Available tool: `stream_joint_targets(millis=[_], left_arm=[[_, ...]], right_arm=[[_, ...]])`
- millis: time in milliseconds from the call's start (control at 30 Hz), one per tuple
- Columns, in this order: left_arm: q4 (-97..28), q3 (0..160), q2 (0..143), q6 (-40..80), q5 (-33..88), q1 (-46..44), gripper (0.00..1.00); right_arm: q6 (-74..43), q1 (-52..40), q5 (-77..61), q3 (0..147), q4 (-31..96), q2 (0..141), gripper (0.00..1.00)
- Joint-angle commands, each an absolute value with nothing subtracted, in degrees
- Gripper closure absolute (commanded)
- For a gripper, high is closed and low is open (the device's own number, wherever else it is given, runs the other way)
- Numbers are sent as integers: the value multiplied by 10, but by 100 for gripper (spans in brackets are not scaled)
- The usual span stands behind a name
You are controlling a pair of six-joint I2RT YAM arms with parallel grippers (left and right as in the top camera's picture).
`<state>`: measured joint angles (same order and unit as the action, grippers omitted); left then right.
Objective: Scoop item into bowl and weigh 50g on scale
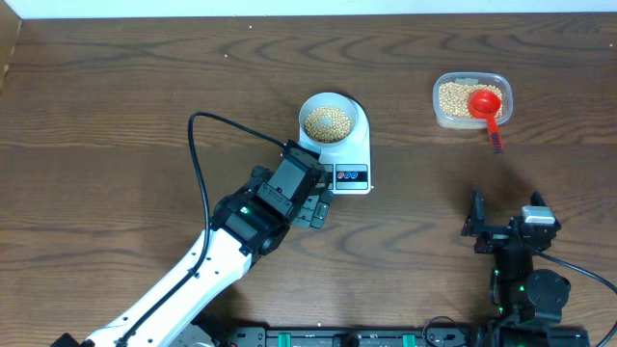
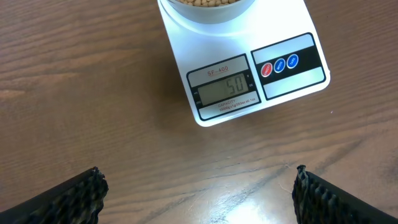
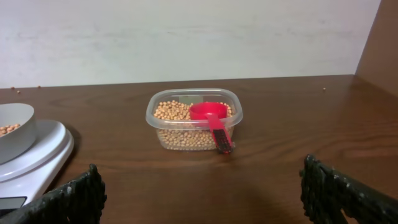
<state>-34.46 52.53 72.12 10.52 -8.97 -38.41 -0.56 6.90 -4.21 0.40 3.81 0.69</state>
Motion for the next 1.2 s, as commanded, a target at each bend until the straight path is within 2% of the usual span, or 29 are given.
stream_joint_targets(millis=[0, 400, 667, 1167], left_arm=[[-342, 518, 705, 108, -98, -384, 2], [-265, 431, 588, 108, -191, -384, 2], [-173, 341, 492, 108, -192, -371, 2], [-122, 229, 293, 109, -191, -288, 2]], right_arm=[[1, 70, -36, 3, 41, 3, 1], [1, 70, -35, 3, 41, 4, 1], [1, 70, -36, 3, 41, 4, 1], [1, 70, -36, 3, 41, 4, 1]])
